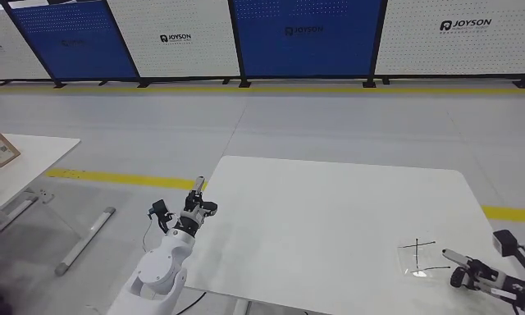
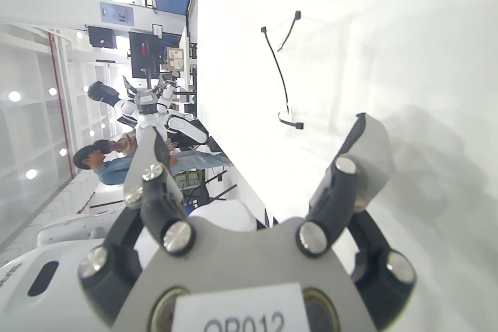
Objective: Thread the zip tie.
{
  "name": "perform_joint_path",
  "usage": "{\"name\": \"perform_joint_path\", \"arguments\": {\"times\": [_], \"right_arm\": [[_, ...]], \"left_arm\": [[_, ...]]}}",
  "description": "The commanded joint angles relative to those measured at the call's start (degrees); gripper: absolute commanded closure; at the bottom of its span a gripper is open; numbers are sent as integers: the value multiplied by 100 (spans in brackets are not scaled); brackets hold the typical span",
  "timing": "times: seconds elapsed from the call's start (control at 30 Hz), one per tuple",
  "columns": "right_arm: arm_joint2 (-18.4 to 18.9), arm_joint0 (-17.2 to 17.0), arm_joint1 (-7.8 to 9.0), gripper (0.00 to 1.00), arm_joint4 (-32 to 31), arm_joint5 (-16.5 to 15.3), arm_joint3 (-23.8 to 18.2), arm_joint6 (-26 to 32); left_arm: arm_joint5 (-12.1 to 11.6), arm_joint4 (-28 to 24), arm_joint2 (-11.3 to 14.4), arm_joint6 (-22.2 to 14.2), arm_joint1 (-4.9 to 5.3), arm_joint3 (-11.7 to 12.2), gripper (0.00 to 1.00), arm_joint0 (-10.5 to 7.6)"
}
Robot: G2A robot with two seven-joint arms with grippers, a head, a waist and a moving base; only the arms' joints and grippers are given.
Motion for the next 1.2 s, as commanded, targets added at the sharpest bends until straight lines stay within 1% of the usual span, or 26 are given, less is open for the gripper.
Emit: {"name": "perform_joint_path", "arguments": {"times": [0.0, 0.03, 0.1, 0.13, 0.17, 0.23, 0.33, 0.4, 0.53, 0.63, 0.97, 1.17], "right_arm": [[-4, 44, 15, 0, -11, -33, 96, -31], [-14, 58, 21, 5, -26, -32, 112, -56], [-37, 71, 35, 38, -57, -39, 126, -99], [-44, 72, 40, 52, -62, -38, 129, -117], [-54, 69, 47, 55, -58, -38, 131, -132], [-55, 58, 59, 57, -54, -35, 138, -161], [-46, 30, 79, 63, -18, -28, 137, -172], [-42, 15, 92, 62, -14, -17, 142, -183], [-66, 15, 117, 65, -12, 23, 191, -226], [-92, 27, 133, 72, -1, 23, 221, -251], [-269, 170, 177, 74, -47, 105, 378, -282], [-311, 181, 205, 83, -24, 82, 421, -302]], "left_arm": [[0, 0, 0, 0, 0, 0, 0, 0], [0, 0, 0, 0, 0, 0, 0, 0], [0, 0, 0, 0, 0, 0, 0, 0], [0, 0, 0, 0, 0, 0, 0, 0], [0, 0, 0, 0, 0, 0, 0, 0], [0, 0, 0, 0, 0, 0, 0, 0], [0, 0, 0, 0, 0, 0, 0, 0], [0, 0, 0, 0, 0, 0, 0, 0], [0, 0, 0, 0, 0, 0, 0, 0], [0, 0, 0, 0, 0, 0, 0, 0], [0, 0, 0, 0, 0, 0, 0, 0], [0, 0, 0, 0, 0, 0, 0, 0]]}}
